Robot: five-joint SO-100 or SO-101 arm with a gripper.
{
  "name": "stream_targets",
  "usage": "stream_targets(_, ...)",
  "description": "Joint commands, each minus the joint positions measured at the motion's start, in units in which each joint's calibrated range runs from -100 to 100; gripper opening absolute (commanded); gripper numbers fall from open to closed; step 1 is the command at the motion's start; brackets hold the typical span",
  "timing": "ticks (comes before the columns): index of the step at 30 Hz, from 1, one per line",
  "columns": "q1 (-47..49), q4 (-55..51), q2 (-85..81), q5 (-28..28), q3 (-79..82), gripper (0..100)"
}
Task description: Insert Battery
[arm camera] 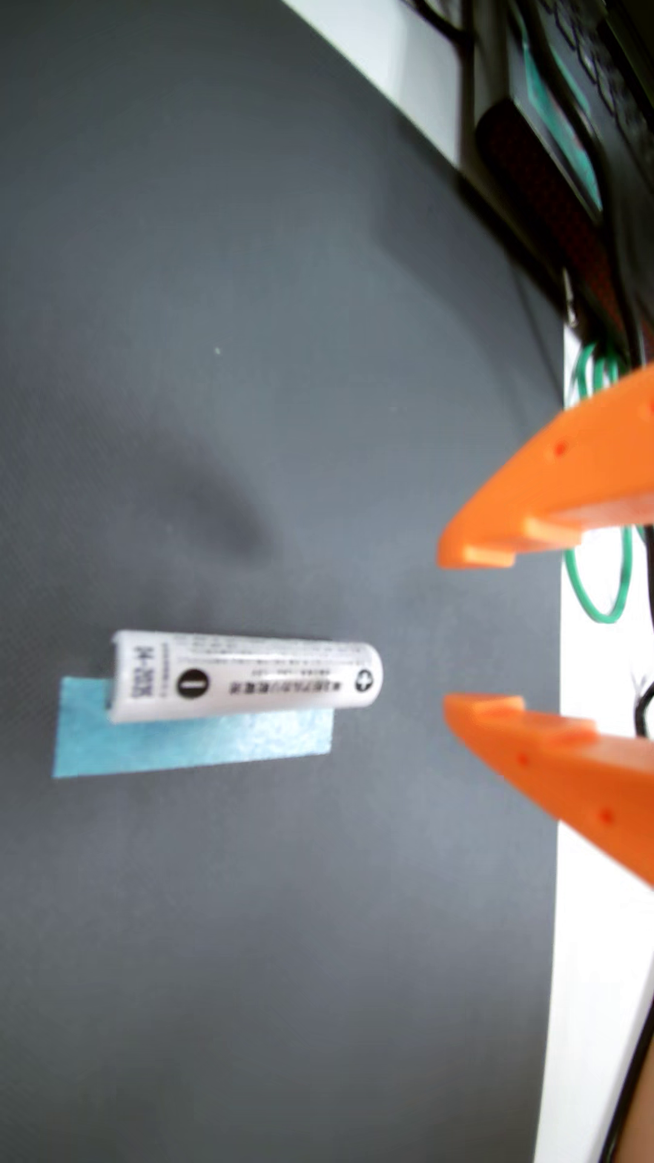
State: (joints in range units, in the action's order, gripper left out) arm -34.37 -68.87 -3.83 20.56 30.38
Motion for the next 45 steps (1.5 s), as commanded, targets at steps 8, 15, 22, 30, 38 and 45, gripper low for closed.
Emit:
stream_targets(8,2.8,-0.2,-1.3,-0.4,3.1,12)
stream_targets(15,3.4,0.0,-1.3,-0.4,3.7,12)
stream_targets(22,2.6,-0.3,-1.3,-0.4,3.8,12)
stream_targets(30,2.6,-0.5,-1.2,-0.5,4.0,12)
stream_targets(38,2.6,0.2,-1.2,-0.5,7.3,12)
stream_targets(45,2.5,0.3,-1.2,-0.5,6.5,12)
